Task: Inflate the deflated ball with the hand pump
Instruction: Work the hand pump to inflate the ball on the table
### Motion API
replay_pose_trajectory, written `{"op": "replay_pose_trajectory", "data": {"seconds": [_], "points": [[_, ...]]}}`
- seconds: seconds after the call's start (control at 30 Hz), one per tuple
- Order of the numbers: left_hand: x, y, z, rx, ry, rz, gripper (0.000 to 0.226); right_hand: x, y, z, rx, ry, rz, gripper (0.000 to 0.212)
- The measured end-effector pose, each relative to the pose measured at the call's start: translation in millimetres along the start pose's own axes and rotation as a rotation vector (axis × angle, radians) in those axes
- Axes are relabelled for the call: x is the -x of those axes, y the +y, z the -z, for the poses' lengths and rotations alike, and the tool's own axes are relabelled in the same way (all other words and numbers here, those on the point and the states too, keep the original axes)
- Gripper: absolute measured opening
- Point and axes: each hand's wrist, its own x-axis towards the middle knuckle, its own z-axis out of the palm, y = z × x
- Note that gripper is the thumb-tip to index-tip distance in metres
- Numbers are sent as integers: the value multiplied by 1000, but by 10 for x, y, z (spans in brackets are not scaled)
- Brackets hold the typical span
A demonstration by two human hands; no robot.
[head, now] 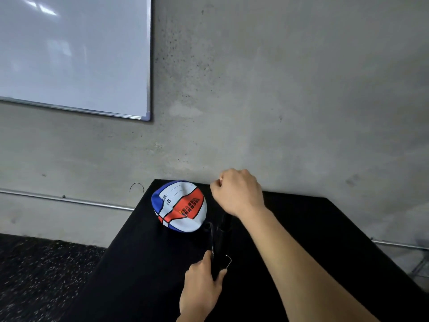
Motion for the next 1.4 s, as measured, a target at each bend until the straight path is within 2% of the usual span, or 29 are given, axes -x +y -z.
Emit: {"op": "replay_pose_trajectory", "data": {"seconds": [0.37,0.53,0.67,0.73,0.93,1.13,1.3,1.4], "points": [[5,12,36,4,-46,45,51,406,12,-653,9,-85,47,25],[7,25,50,14,-10,12,54,204,-3,-378,72,-215,68,29],[22,38,59,0,-36,20,51,-221,-144,332,58,-70,89,28],[27,34,57,5,-29,16,45,-273,-203,468,61,-77,109,27],[14,54,49,-9,-13,19,42,192,-36,-197,-15,-69,7,23],[9,41,53,-6,-33,31,51,395,18,-558,27,-142,-11,34],[0,48,47,-8,-37,7,52,308,57,-436,83,-242,37,33],[16,50,71,1,-42,6,50,154,-10,-92,99,-198,77,30]]}}
